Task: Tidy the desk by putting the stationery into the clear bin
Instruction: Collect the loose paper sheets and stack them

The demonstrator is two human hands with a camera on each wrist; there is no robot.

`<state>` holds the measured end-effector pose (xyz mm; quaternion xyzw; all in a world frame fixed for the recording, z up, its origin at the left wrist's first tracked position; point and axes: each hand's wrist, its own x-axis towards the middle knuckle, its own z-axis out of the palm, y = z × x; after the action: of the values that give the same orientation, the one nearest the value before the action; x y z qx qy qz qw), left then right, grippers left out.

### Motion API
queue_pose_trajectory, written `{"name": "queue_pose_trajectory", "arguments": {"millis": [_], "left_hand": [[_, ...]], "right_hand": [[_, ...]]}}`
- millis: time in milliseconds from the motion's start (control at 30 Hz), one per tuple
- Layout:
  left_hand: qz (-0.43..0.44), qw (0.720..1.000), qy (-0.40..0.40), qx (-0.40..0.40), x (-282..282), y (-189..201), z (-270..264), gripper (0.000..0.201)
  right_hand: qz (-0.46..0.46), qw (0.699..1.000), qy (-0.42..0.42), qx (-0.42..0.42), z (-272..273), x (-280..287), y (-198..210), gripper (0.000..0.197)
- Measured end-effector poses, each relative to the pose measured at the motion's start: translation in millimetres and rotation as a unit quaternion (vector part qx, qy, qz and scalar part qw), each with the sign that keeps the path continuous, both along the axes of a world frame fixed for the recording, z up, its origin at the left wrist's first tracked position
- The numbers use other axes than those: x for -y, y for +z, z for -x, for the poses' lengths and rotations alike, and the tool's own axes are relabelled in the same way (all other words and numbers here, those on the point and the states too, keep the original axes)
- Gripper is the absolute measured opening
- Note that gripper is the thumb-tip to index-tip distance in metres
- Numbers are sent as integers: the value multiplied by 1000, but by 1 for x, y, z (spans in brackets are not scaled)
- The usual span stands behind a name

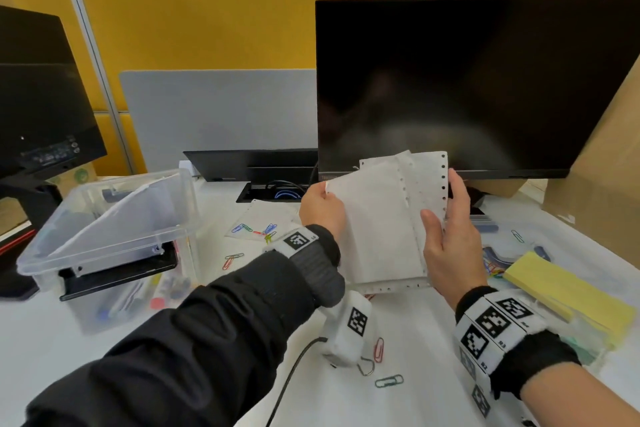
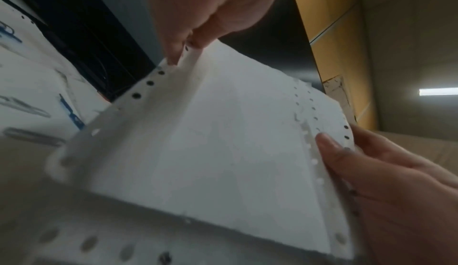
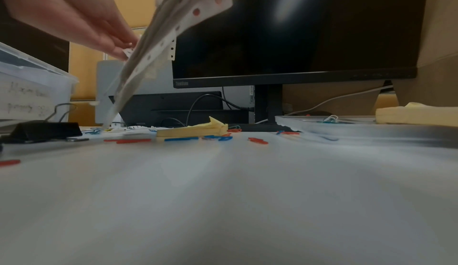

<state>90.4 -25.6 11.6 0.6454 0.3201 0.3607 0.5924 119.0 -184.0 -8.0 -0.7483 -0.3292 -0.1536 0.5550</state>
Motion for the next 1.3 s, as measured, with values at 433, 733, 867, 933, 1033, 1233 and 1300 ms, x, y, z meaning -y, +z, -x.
{"name": "queue_pose_trajectory", "arguments": {"millis": [433,733,867,933,1033,1233,1300], "left_hand": [[67,996,-60,4,15,4,6,42],[3,997,-44,59,12,12,12,34],[-19,996,-32,82,10,16,12,30],[-38,994,-40,91,11,15,12,23],[-85,988,-75,103,15,11,13,19],[-81,990,-114,3,-5,3,12,36],[-50,982,-143,-115,-16,-3,15,47]], "right_hand": [[-13,1000,17,22,0,0,-1,52],[27,999,18,42,-1,2,-3,51],[11,999,23,45,0,1,-5,23],[17,998,43,47,1,1,-5,23],[51,996,34,71,-2,1,-7,24],[28,997,-12,72,-2,1,-3,10],[-12,997,-28,77,0,3,0,10]]}}
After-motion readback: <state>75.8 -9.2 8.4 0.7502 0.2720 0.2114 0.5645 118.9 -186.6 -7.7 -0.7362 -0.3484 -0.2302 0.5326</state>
